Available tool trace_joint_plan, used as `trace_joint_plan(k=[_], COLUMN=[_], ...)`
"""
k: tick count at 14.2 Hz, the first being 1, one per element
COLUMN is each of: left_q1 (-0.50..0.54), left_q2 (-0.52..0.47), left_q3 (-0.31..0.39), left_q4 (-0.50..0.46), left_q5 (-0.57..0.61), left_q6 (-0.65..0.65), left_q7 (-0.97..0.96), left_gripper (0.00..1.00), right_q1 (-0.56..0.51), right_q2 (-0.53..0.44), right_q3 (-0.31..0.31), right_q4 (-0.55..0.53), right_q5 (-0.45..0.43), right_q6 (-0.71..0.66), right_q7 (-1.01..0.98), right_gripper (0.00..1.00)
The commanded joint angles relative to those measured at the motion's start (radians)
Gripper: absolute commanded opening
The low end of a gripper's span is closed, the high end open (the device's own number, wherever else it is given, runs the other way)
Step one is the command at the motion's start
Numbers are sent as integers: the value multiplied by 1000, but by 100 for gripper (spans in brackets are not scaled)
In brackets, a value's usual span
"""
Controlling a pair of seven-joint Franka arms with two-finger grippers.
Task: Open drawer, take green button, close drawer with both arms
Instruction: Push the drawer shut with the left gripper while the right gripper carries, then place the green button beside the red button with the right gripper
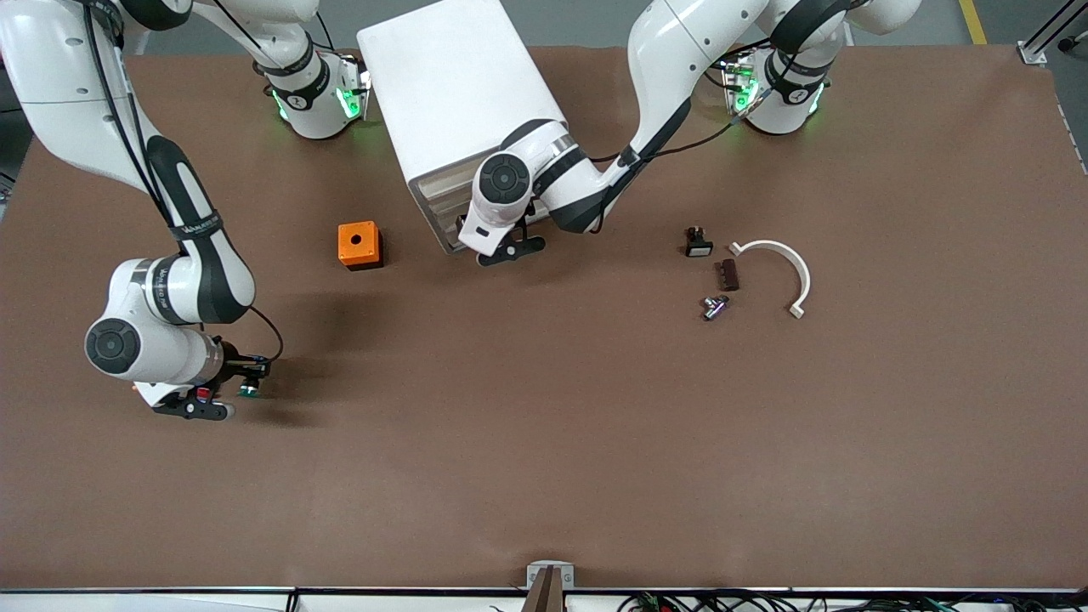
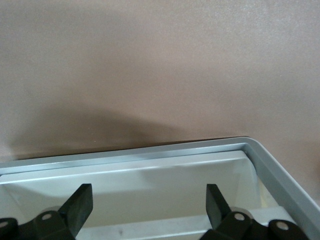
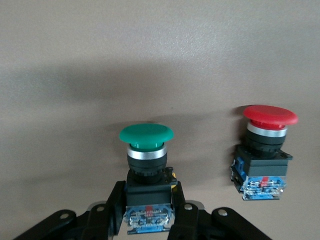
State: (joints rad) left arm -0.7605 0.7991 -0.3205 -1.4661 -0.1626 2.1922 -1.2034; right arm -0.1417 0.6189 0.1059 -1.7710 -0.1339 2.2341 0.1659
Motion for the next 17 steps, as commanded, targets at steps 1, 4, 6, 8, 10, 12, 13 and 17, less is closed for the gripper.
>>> trace_joint_plan(k=[1,4,6,8,10,12,13,17], left_q1=[9,94,180,283,372,452,486,595], left_q2=[-15,-34,-50,-80,-115,-149,-168,-228], left_q3=[0,11,9,8,11,12,14,3], left_q4=[-10,-7,1,0,3,4,6,18], left_q5=[-20,37,40,41,41,43,44,176], left_q6=[12,11,8,-8,-76,-138,-167,-207], left_q7=[11,92,178,296,446,546,601,673], left_gripper=[100,100,100,100,100,100,100,100], right_q1=[-10,-12,-13,-13,-10,-9,-7,-4], right_q2=[16,31,32,32,28,21,9,-94], right_q3=[12,12,12,12,14,15,15,24], right_q4=[24,24,24,24,24,31,33,82], right_q5=[-24,-24,-24,-24,-24,-23,-23,-19], right_q6=[4,38,36,36,35,26,24,-173], right_q7=[-2,-2,-3,-3,1,12,10,14], right_gripper=[22,25,27,37,90,100,100,100])
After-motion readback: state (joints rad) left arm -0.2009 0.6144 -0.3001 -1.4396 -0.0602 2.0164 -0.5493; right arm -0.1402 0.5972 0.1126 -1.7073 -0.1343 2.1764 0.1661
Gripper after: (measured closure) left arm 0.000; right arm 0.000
